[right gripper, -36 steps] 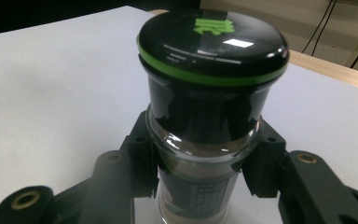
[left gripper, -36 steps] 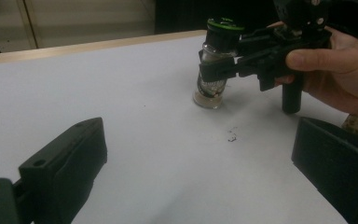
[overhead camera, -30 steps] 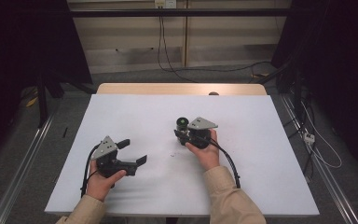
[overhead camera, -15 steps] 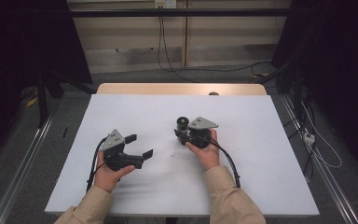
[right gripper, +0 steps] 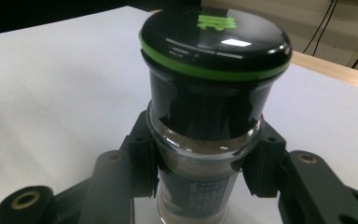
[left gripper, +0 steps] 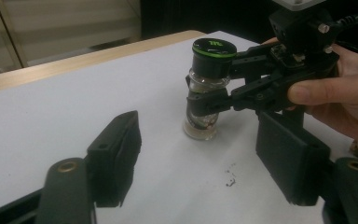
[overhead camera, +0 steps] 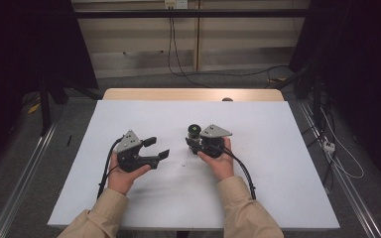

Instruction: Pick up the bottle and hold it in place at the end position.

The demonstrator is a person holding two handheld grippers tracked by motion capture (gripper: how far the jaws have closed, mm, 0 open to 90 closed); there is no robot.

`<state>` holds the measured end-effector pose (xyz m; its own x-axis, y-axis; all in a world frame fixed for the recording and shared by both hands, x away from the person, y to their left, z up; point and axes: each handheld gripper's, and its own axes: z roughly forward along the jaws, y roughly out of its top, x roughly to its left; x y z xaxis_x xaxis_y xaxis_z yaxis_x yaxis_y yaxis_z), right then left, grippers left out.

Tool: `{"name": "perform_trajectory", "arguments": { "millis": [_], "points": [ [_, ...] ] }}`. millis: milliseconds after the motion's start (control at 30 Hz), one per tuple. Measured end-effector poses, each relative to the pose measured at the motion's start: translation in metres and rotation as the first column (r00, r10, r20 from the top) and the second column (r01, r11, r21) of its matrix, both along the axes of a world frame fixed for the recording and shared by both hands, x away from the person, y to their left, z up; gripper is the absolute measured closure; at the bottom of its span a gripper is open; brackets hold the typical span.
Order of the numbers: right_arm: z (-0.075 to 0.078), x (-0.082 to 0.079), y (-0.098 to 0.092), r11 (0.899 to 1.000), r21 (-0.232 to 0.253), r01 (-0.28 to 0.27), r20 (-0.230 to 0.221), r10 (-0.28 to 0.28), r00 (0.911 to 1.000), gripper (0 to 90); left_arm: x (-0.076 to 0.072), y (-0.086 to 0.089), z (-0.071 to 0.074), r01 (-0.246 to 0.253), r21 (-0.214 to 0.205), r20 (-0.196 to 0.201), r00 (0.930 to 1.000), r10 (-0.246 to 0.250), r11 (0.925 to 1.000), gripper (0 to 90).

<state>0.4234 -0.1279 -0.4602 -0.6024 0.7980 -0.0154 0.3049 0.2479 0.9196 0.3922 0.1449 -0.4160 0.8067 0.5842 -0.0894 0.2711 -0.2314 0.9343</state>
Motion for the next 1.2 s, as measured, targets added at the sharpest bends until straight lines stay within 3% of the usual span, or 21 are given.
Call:
{"name": "perform_trajectory", "arguments": {
  "millis": [233,300,633,1200],
  "points": [
    [0.000,0.000,0.000,1.000,0.000,0.002,-0.001,-0.002,1.0000,53.8,0.006,-0.007,0.003,0.005,0.027,0.019,0.9998,-0.005,0.9996,43.4],
    [0.000,0.000,0.000,1.000,0.000,0.002,-0.001,-0.002,1.0000,53.8,0.008,-0.010,0.003,0.020,0.017,0.001,0.9998,-0.020,0.9997,46.6],
    [0.000,0.000,0.001,1.000,-0.001,0.003,0.000,-0.003,1.0000,53.8,0.016,-0.024,0.006,0.058,0.019,0.007,0.9983,-0.058,0.9981,51.1],
    [0.000,0.000,0.001,1.000,-0.002,0.006,-0.001,-0.006,1.0000,53.8,0.030,-0.041,0.011,0.111,-0.010,-0.058,0.9920,-0.112,0.9937,72.3]
  ]
}}
